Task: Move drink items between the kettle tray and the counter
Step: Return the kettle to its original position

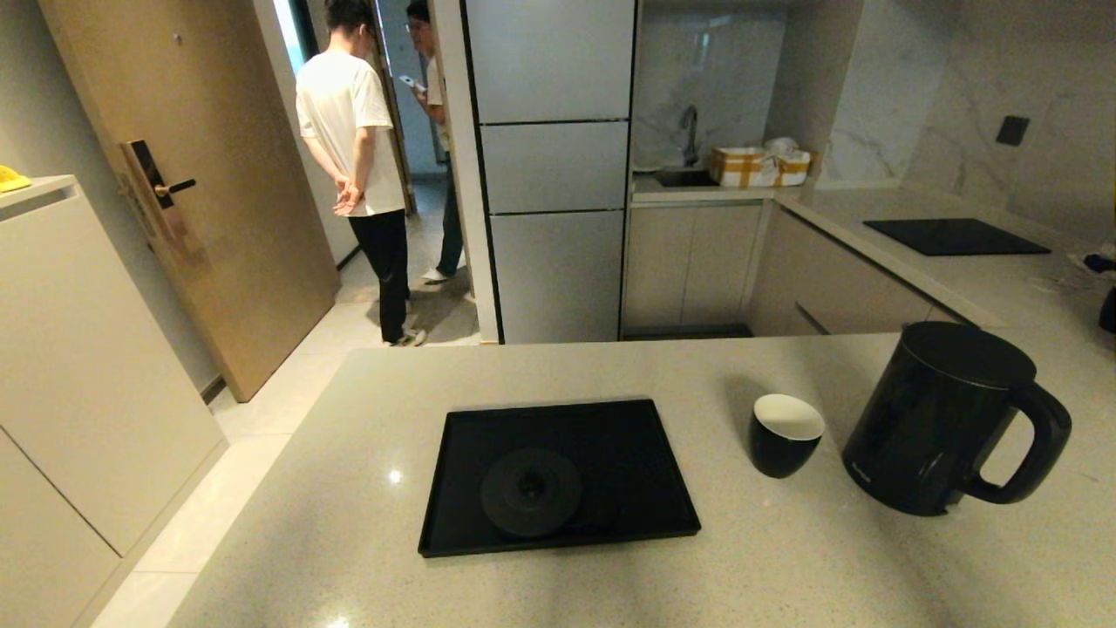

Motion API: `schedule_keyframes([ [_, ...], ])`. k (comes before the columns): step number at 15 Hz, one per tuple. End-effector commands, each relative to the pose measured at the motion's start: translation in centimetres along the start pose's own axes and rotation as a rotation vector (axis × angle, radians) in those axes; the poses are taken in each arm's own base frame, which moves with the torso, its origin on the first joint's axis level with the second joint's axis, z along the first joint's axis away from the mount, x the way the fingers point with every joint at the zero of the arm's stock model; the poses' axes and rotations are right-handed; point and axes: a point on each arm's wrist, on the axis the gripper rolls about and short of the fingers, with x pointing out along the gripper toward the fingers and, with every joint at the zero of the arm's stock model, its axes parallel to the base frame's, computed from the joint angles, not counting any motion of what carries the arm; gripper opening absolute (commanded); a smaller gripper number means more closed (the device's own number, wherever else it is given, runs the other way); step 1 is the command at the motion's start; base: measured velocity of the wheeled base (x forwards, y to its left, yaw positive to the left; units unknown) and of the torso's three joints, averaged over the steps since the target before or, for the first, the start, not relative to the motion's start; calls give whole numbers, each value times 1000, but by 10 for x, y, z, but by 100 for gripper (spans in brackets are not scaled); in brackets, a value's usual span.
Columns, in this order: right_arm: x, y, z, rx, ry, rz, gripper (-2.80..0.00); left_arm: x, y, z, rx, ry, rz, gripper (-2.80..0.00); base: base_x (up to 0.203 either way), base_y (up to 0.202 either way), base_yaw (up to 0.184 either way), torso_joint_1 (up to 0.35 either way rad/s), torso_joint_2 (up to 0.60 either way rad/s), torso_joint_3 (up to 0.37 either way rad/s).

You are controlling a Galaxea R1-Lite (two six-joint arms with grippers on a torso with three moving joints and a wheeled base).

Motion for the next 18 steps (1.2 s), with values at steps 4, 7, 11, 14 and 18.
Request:
schedule_keyframes([
  [4, 0, 0, 0, 0, 4, 1, -280, 0, 0, 0, 1, 0, 0, -280, 0, 0, 0, 0, 0, 0],
  [7, 0, 0, 0, 3, 4, -1, -280, 0, 0, 0, 1, 0, 0, -280, 0, 0, 0, 0, 0, 0],
  [11, 0, 0, 0, 20, 3, -4, -280, 0, 0, 0, 1, 0, 0, -280, 0, 0, 0, 0, 0, 0],
  [14, 0, 0, 0, 32, 4, -7, -280, 0, 0, 0, 1, 0, 0, -280, 0, 0, 0, 0, 0, 0],
  [18, 0, 0, 0, 32, 4, -5, -280, 0, 0, 0, 1, 0, 0, -280, 0, 0, 0, 0, 0, 0],
])
